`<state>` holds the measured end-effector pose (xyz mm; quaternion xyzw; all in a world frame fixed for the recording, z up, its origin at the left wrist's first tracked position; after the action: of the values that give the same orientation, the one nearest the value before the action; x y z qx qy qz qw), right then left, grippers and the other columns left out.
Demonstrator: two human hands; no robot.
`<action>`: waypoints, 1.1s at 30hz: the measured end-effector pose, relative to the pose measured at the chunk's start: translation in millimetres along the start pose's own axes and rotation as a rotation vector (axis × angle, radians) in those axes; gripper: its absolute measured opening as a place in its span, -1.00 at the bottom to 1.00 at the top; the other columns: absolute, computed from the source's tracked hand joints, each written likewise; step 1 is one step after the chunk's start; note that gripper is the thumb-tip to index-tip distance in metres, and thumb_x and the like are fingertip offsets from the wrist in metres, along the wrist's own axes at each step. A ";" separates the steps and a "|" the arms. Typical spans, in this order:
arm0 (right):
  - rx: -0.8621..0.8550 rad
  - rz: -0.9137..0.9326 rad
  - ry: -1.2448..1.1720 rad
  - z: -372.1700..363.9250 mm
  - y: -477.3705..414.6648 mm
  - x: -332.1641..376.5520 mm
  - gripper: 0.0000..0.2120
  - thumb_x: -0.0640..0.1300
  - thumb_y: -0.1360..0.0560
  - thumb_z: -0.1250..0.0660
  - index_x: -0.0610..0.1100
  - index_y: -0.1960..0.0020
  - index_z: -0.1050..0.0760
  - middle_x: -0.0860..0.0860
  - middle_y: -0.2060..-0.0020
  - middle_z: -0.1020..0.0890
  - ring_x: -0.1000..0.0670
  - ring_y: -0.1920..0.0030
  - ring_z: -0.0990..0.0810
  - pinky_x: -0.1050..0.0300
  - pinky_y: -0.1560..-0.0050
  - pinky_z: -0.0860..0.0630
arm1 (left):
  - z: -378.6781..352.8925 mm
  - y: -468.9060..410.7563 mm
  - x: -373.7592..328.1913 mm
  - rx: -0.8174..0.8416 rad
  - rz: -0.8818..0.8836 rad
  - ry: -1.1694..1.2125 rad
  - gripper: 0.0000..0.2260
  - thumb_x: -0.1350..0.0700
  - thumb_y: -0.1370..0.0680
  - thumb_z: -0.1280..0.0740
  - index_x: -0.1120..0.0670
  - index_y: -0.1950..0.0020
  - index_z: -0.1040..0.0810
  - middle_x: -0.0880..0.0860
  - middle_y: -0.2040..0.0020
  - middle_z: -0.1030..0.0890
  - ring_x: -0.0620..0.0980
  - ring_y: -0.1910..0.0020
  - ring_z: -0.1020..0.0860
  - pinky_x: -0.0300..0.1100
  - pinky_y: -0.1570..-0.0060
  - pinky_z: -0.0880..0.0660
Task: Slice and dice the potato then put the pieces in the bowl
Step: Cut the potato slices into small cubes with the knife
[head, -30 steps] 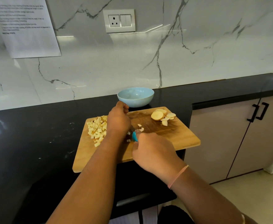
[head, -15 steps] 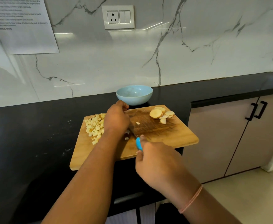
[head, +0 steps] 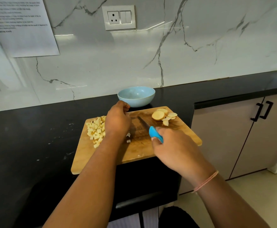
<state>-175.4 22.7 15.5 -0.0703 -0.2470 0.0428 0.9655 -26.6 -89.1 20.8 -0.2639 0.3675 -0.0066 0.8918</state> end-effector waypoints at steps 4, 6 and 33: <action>-0.037 -0.032 0.040 5.4 3.1 -13.7 -0.63 0.04 -0.61 -0.10 -0.03 -0.38 -0.35 0.05 0.01 -0.56 0.05 0.07 -0.55 0.16 0.08 -0.54 | -0.4 0.8 -1.0 -0.005 -0.019 0.006 -0.73 0.34 -0.56 -0.21 0.12 -0.20 -0.52 0.04 -0.14 -0.59 -0.04 -0.09 -0.52 -0.24 -0.02 -0.43; 0.000 -0.019 0.023 1.1 7.2 -12.3 -0.64 0.04 -0.61 -0.11 -0.03 -0.36 -0.37 0.05 0.04 -0.56 0.06 0.10 -0.55 0.17 0.13 -0.52 | 0.2 1.5 -1.8 -0.004 -0.021 0.000 -0.74 0.33 -0.56 -0.22 0.12 -0.20 -0.52 0.04 -0.14 -0.59 -0.05 -0.09 -0.52 -0.23 -0.03 -0.44; -0.144 -0.126 -0.170 25.7 12.5 -57.1 -0.60 0.02 -0.63 -0.10 -0.03 -0.44 -0.29 0.06 -0.04 -0.51 0.10 0.14 -0.47 0.32 0.17 -0.44 | -69.3 14.8 -42.5 0.298 0.142 0.000 -0.86 0.10 -0.54 -0.37 0.01 -0.08 -0.51 -0.03 -0.01 -0.59 -0.11 0.07 -0.51 -0.30 0.26 -0.41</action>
<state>-238.4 31.3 8.9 -0.1199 -0.3343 -0.0302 0.9343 -106.0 -99.9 0.4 -0.1021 0.3801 0.0021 0.9193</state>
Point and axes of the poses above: each hand's wrist, its own y-axis away from the middle knuckle, its own z-axis out of the back of the hand, x = y × z, the point moved 5 cm from there along -y, towards the middle knuckle
